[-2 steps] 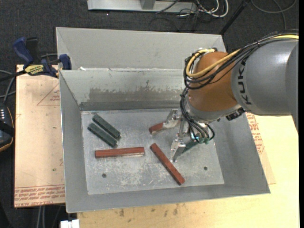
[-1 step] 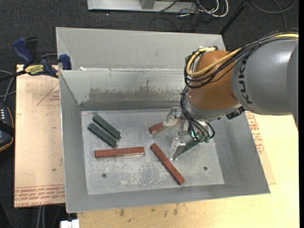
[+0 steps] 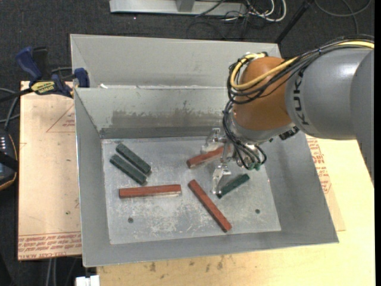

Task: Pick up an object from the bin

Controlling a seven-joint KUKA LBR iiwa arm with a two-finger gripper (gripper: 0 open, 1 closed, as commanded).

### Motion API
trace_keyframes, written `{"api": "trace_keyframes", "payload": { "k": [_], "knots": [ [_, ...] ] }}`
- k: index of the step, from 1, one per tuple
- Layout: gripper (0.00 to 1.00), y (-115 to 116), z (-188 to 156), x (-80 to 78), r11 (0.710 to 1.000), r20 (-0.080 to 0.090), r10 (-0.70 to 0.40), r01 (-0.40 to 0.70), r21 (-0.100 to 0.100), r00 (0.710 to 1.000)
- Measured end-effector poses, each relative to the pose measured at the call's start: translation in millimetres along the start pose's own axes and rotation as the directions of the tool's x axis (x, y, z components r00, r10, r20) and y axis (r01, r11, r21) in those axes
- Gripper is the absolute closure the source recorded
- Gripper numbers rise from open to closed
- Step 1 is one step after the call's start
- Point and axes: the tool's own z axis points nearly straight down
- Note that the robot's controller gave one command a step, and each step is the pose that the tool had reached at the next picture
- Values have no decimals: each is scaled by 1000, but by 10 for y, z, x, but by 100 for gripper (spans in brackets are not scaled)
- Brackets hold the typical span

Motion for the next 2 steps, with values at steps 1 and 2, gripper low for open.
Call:
{"api": "trace_keyframes", "payload": {
  "k": [1,2],
  "knots": [
    [100,-235,414,-603,993,18,118,-118,-4,993],
    [100,-235,414,-603,993,18,118,-118,-4,993]
  ]
}}
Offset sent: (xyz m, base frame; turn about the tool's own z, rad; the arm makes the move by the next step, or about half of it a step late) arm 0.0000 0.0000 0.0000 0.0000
